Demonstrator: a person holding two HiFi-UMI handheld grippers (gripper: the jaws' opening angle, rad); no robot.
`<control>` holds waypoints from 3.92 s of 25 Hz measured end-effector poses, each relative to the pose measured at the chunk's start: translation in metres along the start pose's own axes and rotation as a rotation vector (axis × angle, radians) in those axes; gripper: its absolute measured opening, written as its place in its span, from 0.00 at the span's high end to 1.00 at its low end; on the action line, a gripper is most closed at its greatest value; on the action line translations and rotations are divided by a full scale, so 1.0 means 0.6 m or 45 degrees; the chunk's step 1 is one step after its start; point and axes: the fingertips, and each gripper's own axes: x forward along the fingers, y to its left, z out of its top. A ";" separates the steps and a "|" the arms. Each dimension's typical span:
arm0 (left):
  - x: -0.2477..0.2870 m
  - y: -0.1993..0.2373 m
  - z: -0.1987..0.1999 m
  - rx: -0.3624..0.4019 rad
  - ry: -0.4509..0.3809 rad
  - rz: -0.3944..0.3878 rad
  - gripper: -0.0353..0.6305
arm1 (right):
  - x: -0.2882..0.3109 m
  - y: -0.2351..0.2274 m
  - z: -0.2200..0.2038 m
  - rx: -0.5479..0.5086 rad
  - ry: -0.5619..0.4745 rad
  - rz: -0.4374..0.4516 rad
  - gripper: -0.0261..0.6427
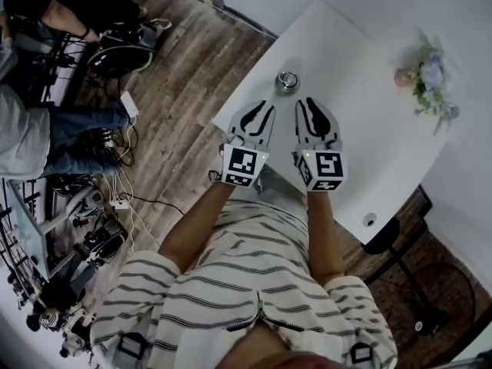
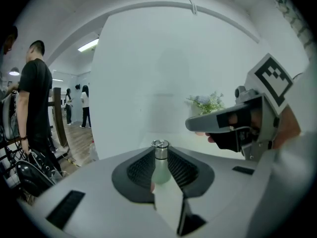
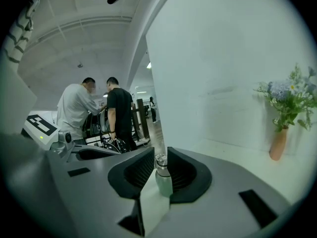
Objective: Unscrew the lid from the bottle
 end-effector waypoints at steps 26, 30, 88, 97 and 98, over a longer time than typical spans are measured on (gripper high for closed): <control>0.151 -0.008 -0.088 0.125 0.126 -0.257 0.51 | 0.122 -0.020 -0.096 -0.095 0.246 0.139 0.53; 0.163 -0.008 -0.095 0.173 0.136 -0.294 0.48 | 0.135 -0.018 -0.103 -0.128 0.263 0.148 0.52; 0.187 -0.012 -0.091 0.253 0.132 -0.324 0.50 | 0.141 0.001 -0.099 -0.782 0.457 1.093 0.57; 0.187 -0.008 -0.097 0.253 0.137 -0.323 0.50 | 0.144 0.004 -0.105 -0.793 0.487 1.118 0.57; 0.188 -0.008 -0.098 0.252 0.138 -0.321 0.50 | 0.145 0.003 -0.105 -0.772 0.485 1.094 0.57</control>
